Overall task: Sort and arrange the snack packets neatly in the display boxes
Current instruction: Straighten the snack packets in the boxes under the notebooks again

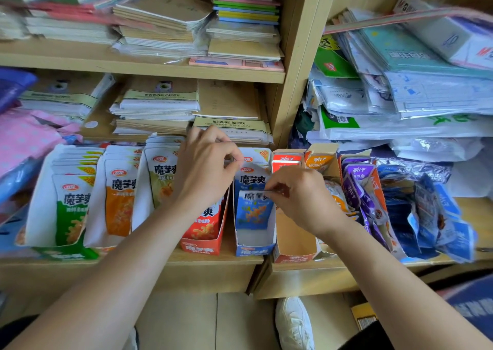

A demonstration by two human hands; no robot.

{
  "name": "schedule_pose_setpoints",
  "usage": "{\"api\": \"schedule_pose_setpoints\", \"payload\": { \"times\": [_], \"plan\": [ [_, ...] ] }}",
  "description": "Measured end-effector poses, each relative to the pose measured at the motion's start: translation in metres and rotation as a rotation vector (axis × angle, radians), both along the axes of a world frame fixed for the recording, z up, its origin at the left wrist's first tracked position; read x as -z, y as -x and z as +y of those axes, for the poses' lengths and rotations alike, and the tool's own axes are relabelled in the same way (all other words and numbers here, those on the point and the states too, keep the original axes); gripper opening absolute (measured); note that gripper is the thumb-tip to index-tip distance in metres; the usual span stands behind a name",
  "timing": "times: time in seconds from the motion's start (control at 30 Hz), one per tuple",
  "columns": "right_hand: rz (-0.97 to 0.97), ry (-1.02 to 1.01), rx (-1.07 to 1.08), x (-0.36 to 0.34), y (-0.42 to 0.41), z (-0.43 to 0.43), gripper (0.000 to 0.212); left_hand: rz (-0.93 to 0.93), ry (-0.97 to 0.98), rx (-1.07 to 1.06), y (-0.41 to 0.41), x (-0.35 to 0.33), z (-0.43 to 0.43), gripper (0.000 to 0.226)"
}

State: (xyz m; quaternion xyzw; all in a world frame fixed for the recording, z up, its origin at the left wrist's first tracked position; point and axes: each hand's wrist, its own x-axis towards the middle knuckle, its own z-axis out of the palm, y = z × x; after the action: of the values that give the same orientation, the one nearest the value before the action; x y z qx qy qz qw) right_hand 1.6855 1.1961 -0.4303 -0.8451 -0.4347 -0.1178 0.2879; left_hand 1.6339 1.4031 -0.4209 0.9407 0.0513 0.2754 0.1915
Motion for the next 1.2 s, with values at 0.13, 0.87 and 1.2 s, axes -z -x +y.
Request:
{"api": "schedule_pose_setpoints", "payload": {
  "times": [0.13, 0.87, 1.2],
  "plan": [
    [-0.132, -0.114, 0.091, 0.007, -0.010, 0.012, 0.017, -0.039, 0.028, 0.043, -0.003, 0.000, 0.002, 0.010],
    [-0.124, -0.071, 0.049, 0.020, -0.008, 0.006, 0.015, 0.238, -0.042, -0.108, -0.001, -0.010, -0.004, 0.011],
    [-0.090, -0.059, 0.005, 0.015, -0.005, 0.000, 0.009, 0.249, -0.171, -0.127, -0.012, -0.010, -0.008, 0.008]
  ]
}}
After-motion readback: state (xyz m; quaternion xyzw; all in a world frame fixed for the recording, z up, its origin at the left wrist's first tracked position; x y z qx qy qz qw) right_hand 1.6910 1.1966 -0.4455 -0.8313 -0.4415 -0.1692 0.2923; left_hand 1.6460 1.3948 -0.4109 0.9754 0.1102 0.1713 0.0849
